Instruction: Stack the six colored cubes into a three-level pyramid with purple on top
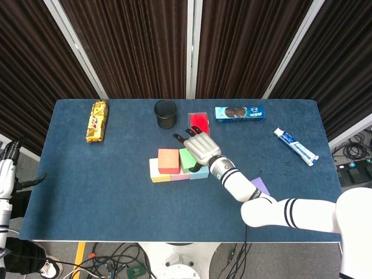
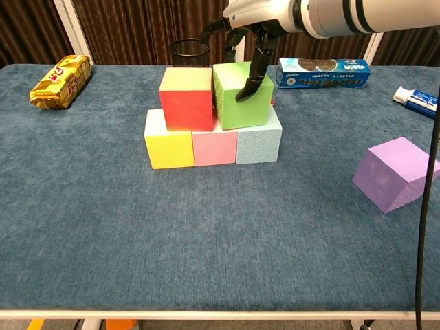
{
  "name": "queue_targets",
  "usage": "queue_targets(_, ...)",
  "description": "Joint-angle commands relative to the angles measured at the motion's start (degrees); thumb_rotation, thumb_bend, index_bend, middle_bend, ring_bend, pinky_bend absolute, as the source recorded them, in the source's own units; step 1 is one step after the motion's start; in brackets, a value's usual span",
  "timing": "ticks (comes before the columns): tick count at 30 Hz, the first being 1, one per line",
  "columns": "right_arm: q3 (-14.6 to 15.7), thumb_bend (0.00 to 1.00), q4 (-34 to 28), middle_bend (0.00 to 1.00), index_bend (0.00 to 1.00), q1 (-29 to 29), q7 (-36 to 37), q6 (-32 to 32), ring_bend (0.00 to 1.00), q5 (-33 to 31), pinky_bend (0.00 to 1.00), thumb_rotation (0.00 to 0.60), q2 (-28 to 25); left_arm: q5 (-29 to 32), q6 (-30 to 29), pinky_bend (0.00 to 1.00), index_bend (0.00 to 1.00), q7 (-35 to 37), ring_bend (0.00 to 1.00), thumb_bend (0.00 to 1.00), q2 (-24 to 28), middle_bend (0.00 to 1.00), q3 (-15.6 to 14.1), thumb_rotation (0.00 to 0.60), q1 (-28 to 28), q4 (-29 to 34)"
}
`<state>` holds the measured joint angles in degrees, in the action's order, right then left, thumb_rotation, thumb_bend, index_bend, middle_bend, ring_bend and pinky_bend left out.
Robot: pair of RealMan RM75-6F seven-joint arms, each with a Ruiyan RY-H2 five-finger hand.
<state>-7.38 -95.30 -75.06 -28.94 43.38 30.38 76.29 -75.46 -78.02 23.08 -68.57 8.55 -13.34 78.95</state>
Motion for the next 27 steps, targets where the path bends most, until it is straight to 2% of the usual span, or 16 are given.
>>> queue_targets(1, 0.0, 0.15, 0.3, 0.62, 0.0, -0.3, -0.1, -0.2, 0.07, -0.1, 0.0, 0.6, 0.2, -0.1, 0.2, 0.15, 0.06, 0.0, 0.03, 0.16, -0.2, 0.08, 0.0, 0.6, 0.1, -0.3)
queue_targets(13, 0.1, 0.15, 2.7, 0.62, 0.0, -1.1, 1.3, -1.9, 0.07, 0.2, 0.0, 0.6, 1.6, -0.4, 1.0, 0.15, 0.06, -0.3, 0.03, 0.16, -0.5, 0.08, 0.4, 0.6, 0.3, -0.8)
queue_targets(27, 0.5, 0.15, 1.6, 0.62, 0.0, -0.9, 2.0, -1.4, 0.07, 0.7, 0.0, 0.6, 0.5, -0.4, 2.0, 0.15, 0.06, -1.2, 0.03, 0.16, -0.3, 0.08, 0.8, 0.6, 0.1, -0.2)
